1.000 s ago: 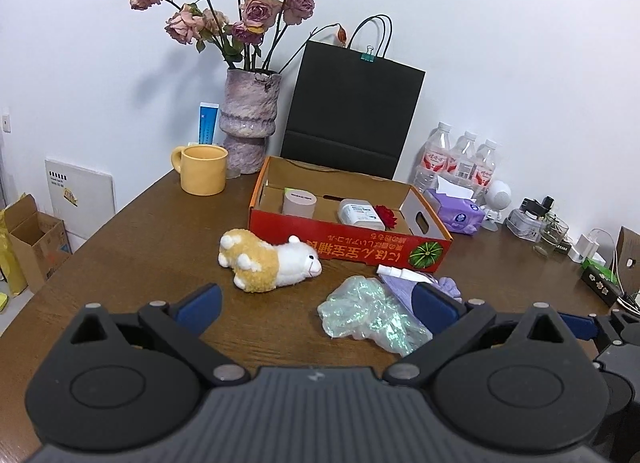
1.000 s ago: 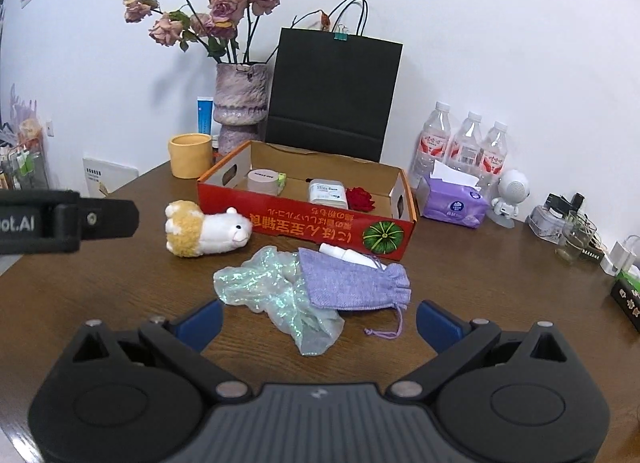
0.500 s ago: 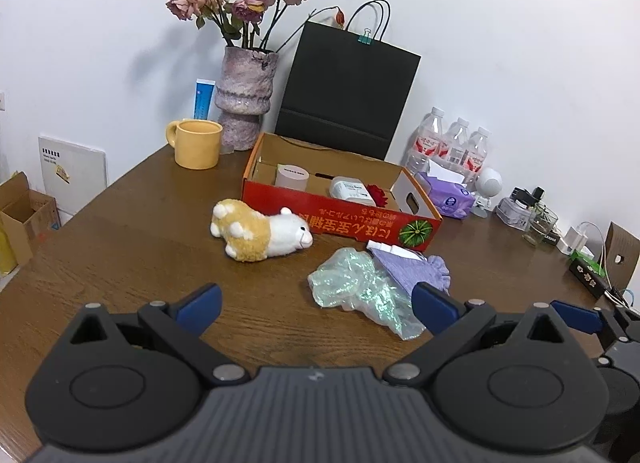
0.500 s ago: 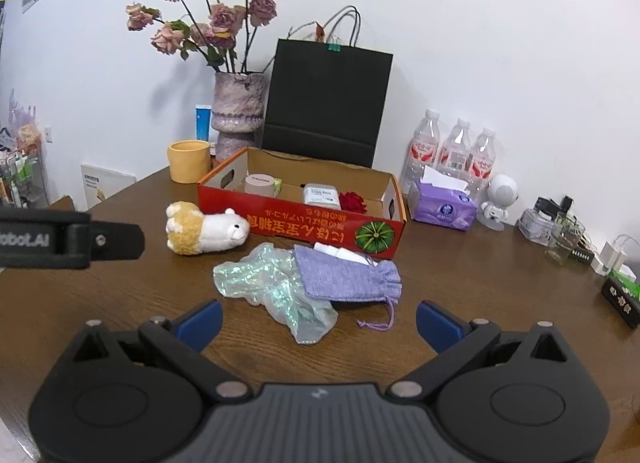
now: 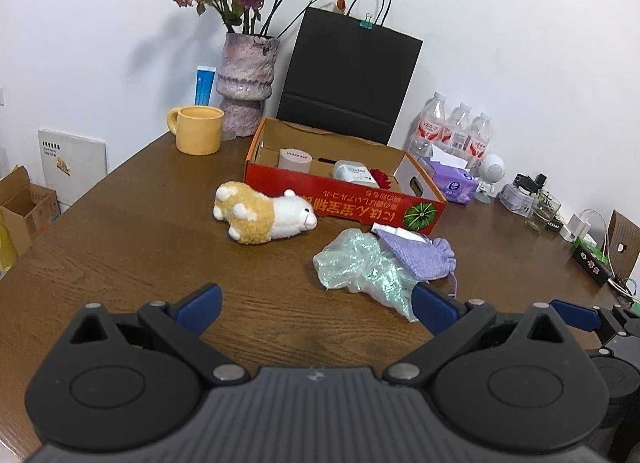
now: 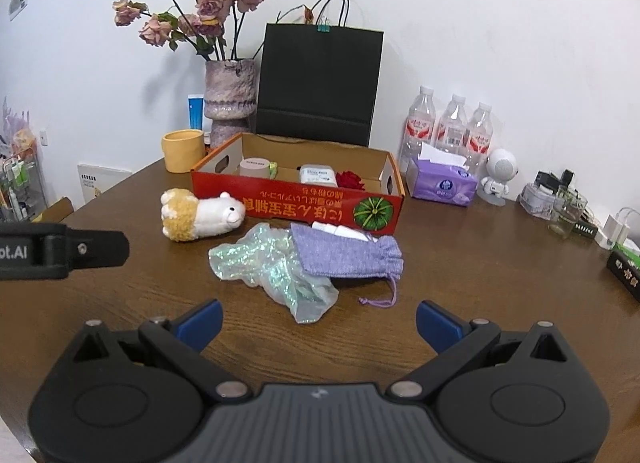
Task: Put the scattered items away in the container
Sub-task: 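Move both open tools toward the iridescent bag and purple pouch, then close left tool on iridescent bag while right tool grasps purple pouch, then lift and carry iridescent bag and purple pouch over the cardboard box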
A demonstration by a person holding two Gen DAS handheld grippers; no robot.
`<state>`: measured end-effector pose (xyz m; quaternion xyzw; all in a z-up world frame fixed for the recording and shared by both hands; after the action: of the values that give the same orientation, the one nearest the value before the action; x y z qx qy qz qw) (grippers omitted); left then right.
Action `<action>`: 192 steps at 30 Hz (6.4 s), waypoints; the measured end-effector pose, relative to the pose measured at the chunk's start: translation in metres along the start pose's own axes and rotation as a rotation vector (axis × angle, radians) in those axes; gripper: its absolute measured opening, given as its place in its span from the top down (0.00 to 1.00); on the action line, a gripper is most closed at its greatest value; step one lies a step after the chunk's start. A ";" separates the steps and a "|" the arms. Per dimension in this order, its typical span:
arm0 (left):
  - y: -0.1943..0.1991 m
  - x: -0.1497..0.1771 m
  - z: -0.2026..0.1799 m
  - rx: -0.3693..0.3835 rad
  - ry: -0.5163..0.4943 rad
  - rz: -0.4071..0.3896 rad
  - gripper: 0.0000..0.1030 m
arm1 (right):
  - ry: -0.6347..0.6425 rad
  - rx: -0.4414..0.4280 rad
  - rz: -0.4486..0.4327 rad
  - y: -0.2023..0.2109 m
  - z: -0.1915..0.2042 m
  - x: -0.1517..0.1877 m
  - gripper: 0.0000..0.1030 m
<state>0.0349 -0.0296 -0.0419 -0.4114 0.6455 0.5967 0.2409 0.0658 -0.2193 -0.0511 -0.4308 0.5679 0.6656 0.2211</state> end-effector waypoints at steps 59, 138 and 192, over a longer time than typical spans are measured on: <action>-0.139 -0.004 -0.025 0.040 -0.188 0.115 0.00 | 0.006 -0.034 -0.029 -0.110 -0.052 0.005 0.01; -0.083 -0.006 0.018 0.160 -0.170 -0.078 0.93 | -0.276 -0.255 -0.208 -0.089 -0.060 0.017 0.98; -0.009 -0.130 0.010 0.184 -0.184 -0.222 0.93 | -0.176 -0.211 -0.309 -0.010 -0.014 -0.119 0.99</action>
<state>0.1116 0.0123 0.0554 -0.4002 0.6232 0.5398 0.4001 0.1415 -0.2062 0.0414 -0.4739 0.4006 0.7146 0.3228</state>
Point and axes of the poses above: each gripper's, at about its wrist camera, not at the fingertips, and y roughly against the way its jaws point, z to its left, x to its underside, the point moved 2 cm from there along -y, roughly the way its jaws point, and after that the axes turned 6 degrees about -x, right-handed, at the moved point
